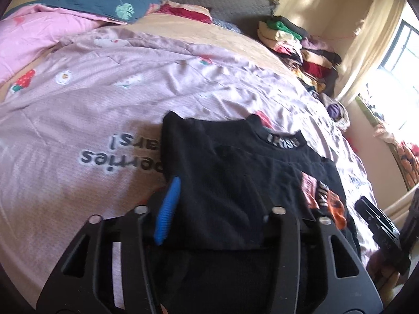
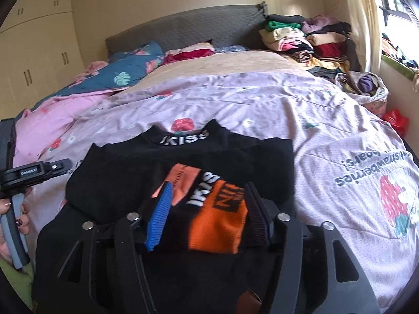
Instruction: Fold small clothes
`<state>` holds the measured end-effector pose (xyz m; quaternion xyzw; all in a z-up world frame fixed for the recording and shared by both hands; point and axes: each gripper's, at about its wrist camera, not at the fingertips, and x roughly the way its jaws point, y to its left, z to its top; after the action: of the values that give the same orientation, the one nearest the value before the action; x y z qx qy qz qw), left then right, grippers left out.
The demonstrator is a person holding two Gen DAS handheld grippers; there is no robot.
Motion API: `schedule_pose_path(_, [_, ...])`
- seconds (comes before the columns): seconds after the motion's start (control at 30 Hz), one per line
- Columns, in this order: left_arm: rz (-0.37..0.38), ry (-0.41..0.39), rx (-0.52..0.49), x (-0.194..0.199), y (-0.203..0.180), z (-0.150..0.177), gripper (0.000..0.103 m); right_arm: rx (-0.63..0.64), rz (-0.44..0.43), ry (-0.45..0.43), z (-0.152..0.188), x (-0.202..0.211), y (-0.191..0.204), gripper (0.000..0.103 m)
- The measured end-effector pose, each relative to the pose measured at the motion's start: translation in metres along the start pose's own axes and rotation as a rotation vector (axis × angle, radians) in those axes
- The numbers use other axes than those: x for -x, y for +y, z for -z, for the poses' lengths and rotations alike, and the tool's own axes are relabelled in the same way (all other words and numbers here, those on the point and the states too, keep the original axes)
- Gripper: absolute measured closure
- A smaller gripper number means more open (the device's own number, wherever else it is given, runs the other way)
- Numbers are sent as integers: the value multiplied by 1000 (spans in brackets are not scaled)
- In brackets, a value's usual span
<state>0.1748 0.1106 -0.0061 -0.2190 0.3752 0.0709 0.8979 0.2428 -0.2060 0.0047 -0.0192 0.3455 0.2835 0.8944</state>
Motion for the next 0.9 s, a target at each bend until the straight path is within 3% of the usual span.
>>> schedule_pose_path(0.1, [24,21,-27,-3,-12,4,53,10,-21,10,1,-1,5,38])
schedule_pose_path(0.17, [44,39,-49,-7,-21,8,43,16,-41,21,2,-2,9,36])
schedule_pose_path(0.27, [51,60,-87,-14,-32,15,43,33,-78,45,4,-6,14,33])
schedule_pose_path(0.3, [45,78,-112,-18,-36,18,53,37,-84,51,4,-7,15,33])
schedule_pose_path(0.33, [41,95,-130,-22,-39,20,69,40,-96,58,5,-8,17,33])
schedule_pose_path(0.4, [39,122,-144,-29,-39,25,76,37,-115,74,7,-10,19,33])
schedule_pose_path(0.63, [33,167,-128,-46,-28,32,76,43,-130,138,15,-23,22,33])
schedule_pose_path(0.77, [37,166,-122,-46,-28,32,76,67,-43,241,28,-46,17,33])
schedule_pose_path(0.9, [44,162,-119,-43,-29,33,76,53,-53,240,29,-46,14,33])
